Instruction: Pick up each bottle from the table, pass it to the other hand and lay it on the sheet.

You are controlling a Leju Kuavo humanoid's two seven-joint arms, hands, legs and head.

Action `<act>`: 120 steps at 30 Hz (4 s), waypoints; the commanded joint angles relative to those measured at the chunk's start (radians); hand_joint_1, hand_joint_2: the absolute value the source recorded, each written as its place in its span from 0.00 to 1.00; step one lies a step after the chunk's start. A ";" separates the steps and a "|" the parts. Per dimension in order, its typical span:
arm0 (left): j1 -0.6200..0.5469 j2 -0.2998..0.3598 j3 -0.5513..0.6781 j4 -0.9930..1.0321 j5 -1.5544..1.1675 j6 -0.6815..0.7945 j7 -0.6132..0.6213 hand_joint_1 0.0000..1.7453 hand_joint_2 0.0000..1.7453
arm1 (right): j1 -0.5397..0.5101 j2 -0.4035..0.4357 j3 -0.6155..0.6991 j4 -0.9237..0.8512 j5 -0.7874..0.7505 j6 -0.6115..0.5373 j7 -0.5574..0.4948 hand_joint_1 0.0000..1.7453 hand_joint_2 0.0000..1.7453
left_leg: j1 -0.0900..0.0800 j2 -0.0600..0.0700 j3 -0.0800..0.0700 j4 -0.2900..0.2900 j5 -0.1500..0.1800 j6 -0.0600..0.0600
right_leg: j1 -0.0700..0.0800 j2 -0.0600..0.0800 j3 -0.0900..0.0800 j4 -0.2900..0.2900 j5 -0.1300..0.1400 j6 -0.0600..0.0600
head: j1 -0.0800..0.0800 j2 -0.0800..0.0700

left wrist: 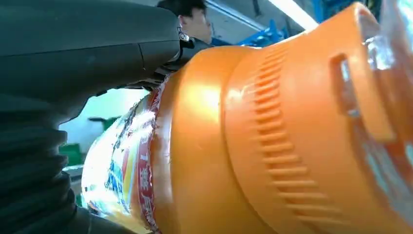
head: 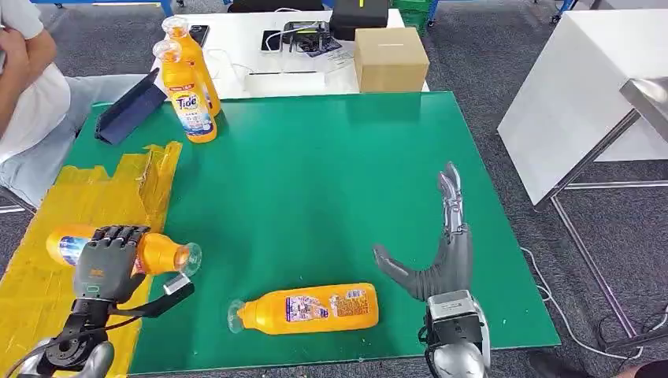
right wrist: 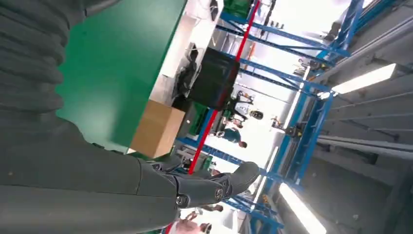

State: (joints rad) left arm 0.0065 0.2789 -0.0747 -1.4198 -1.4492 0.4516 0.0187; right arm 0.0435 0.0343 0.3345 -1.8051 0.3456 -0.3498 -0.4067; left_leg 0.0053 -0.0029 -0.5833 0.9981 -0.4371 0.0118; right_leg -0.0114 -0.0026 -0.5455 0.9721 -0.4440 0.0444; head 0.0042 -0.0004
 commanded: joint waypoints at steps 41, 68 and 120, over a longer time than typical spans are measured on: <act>0.031 -0.063 0.008 0.169 0.129 -0.098 -0.020 0.00 1.00 | -0.014 0.009 -0.041 0.044 0.014 0.027 0.019 0.00 1.00 | -0.001 0.000 0.005 -0.001 0.000 0.000 | -0.001 0.000 0.006 -0.002 0.000 -0.001 | 0.000 0.000; 0.124 -0.261 0.153 -0.237 0.791 0.094 -0.453 0.00 1.00 | -0.054 -0.058 0.115 0.166 0.257 0.086 0.148 0.00 1.00 | 0.000 0.000 0.004 -0.001 -0.001 0.000 | 0.000 0.000 0.004 -0.002 0.000 -0.001 | 0.000 0.000; 0.010 -0.332 0.097 -0.201 1.085 -0.081 -0.583 0.00 1.00 | -0.402 -0.059 0.698 0.786 0.582 0.269 0.406 0.00 1.00 | 0.000 -0.001 0.004 -0.001 0.000 0.000 | 0.000 -0.001 0.005 -0.002 0.000 -0.001 | 0.000 0.000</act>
State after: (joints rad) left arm 0.0237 -0.0412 0.0103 -1.6518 -0.3750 0.3765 -0.5619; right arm -0.3096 0.0065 0.9579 -1.1188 0.8324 -0.0374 -0.0846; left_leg 0.0051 -0.0035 -0.5820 0.9984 -0.4368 0.0117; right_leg -0.0117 -0.0034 -0.5436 0.9719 -0.4437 0.0445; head 0.0042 -0.0004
